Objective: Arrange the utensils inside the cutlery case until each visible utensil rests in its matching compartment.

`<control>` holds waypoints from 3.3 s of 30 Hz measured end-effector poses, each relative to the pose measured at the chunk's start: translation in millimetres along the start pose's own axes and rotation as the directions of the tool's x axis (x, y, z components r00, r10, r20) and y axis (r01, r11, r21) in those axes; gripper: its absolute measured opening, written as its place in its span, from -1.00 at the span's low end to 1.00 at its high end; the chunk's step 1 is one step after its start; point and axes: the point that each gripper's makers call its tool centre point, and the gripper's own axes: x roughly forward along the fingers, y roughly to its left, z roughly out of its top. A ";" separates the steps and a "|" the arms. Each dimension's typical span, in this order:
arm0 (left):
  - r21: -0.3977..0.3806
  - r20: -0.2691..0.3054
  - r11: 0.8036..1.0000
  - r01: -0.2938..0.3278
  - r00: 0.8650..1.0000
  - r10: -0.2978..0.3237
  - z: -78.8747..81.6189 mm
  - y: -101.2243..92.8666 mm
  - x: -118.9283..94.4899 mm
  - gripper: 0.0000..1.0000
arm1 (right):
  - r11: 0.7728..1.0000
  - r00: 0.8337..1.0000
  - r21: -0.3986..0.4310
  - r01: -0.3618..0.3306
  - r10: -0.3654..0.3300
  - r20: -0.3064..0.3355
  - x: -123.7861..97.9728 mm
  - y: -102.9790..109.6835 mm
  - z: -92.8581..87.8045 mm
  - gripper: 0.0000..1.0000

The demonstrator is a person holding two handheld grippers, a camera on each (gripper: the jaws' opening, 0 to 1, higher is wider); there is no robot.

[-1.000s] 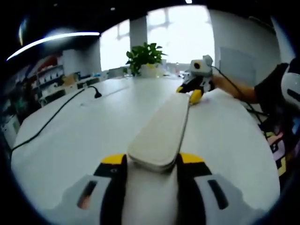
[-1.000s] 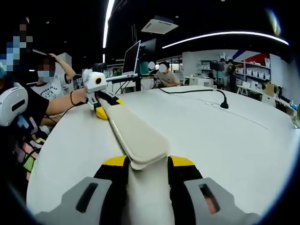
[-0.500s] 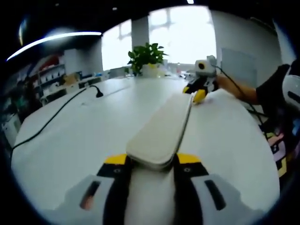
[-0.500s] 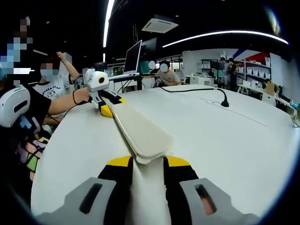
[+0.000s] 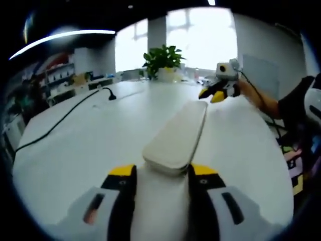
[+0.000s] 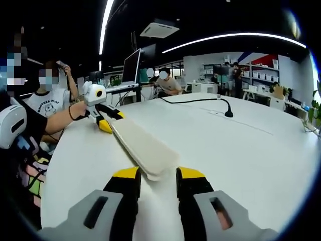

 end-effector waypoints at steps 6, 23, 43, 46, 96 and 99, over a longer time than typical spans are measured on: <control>-0.015 0.022 0.995 -0.094 0.995 0.094 6.2 3.3 -15.0 -0.09 | 0.998 0.995 -0.024 0.054 -0.052 0.084 -14.9 5.4 25.7 -0.41; -0.167 0.147 0.975 -0.145 0.974 0.170 24.2 -5.2 -40.9 -0.12 | 0.933 0.897 0.074 0.352 -0.359 0.259 -72.3 -13.6 58.2 -0.35; -0.192 0.328 0.853 -0.485 0.788 0.521 70.5 7.6 -149.8 0.11 | 0.850 0.796 0.085 0.520 -0.518 0.313 -126.1 -11.5 60.8 -0.24; -0.184 0.322 0.837 -0.515 0.773 0.546 69.6 7.4 -160.6 0.23 | 0.845 0.788 0.086 0.528 -0.525 0.323 -136.1 -9.2 61.8 -0.22; -0.161 0.334 0.715 -0.680 0.645 0.688 79.6 -2.7 -217.8 1.00 | 0.795 0.734 0.180 0.580 -0.605 0.308 -176.4 -0.3 48.3 0.88; -0.155 0.331 0.699 -0.698 0.630 0.702 79.9 -0.1 -220.2 1.00 | 0.795 0.733 0.184 0.579 -0.605 0.311 -175.5 -1.0 49.7 0.98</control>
